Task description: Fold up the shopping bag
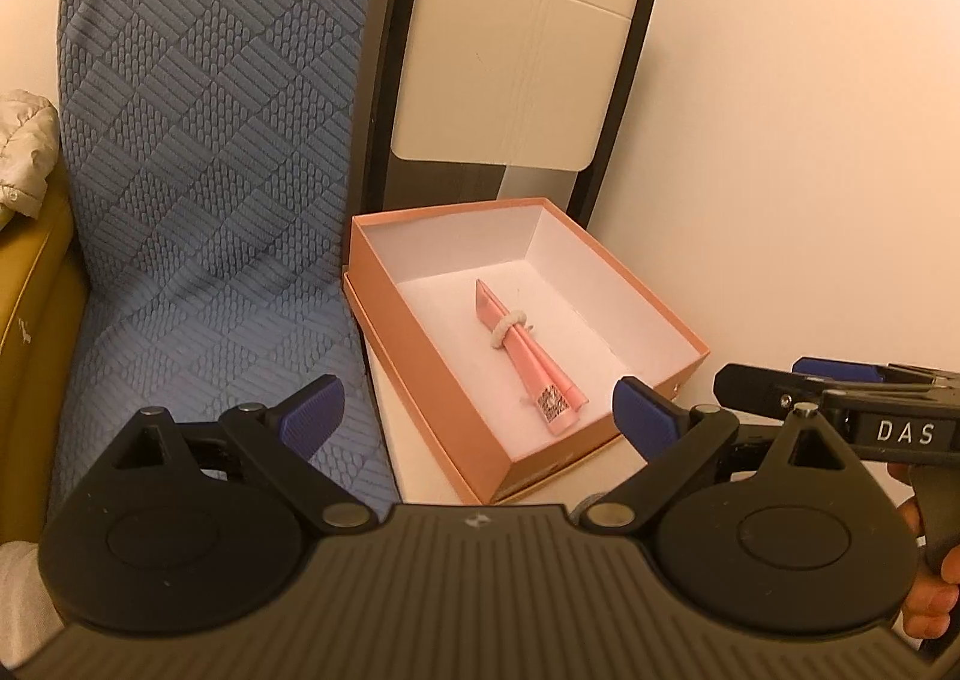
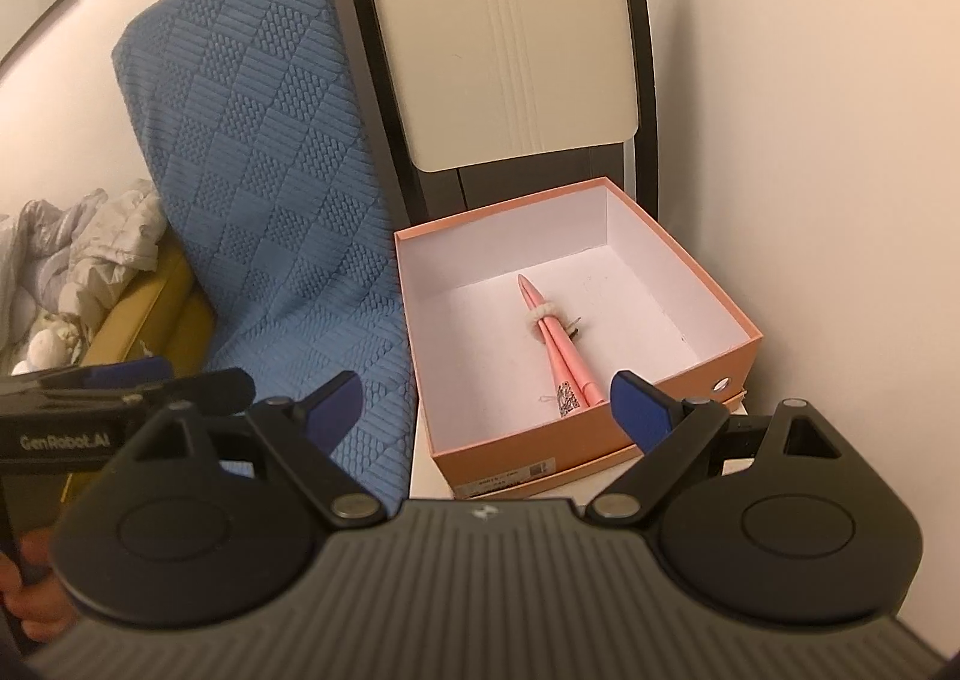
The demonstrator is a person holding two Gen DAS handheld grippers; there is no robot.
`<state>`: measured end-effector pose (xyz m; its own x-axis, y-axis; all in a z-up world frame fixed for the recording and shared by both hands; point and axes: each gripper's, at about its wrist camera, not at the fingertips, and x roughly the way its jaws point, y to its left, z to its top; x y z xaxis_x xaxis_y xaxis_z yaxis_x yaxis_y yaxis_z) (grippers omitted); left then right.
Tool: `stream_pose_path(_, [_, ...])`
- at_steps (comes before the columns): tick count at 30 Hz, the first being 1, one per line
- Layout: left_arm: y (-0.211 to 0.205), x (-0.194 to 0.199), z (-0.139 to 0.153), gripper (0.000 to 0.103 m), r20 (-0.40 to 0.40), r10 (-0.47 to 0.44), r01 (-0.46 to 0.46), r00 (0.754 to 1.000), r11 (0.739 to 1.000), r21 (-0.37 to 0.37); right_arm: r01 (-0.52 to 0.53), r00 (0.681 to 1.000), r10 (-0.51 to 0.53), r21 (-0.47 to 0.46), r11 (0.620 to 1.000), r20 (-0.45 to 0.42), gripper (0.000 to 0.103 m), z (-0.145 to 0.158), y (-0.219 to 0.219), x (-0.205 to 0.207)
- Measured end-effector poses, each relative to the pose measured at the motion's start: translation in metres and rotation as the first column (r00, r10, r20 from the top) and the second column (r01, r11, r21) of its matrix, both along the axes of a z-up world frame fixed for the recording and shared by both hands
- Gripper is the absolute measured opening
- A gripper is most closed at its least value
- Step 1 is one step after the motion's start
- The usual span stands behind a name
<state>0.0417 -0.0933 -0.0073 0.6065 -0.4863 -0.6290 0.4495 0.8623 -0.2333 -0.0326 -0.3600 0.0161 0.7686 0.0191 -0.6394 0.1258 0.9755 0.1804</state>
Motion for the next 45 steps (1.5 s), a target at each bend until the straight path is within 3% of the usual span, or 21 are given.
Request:
stream_pose_path(14, [0.012, -0.019, -0.011, 0.098, 0.013, -0.004, 0.004, 1.000, 1.000, 0.004, 0.022, 1.000, -0.022, -0.020, 1.000, 0.007, 0.091, -0.007, 0.007, -0.024])
stream_pose_path(45, [0.021, -0.014, -0.018, 0.099, 0.006, 0.029, -0.029, 1.000, 1.000, 0.004, 0.024, 0.999, -0.024, 0.005, 1.000, -0.022, 0.091, -0.021, 0.013, -0.018])
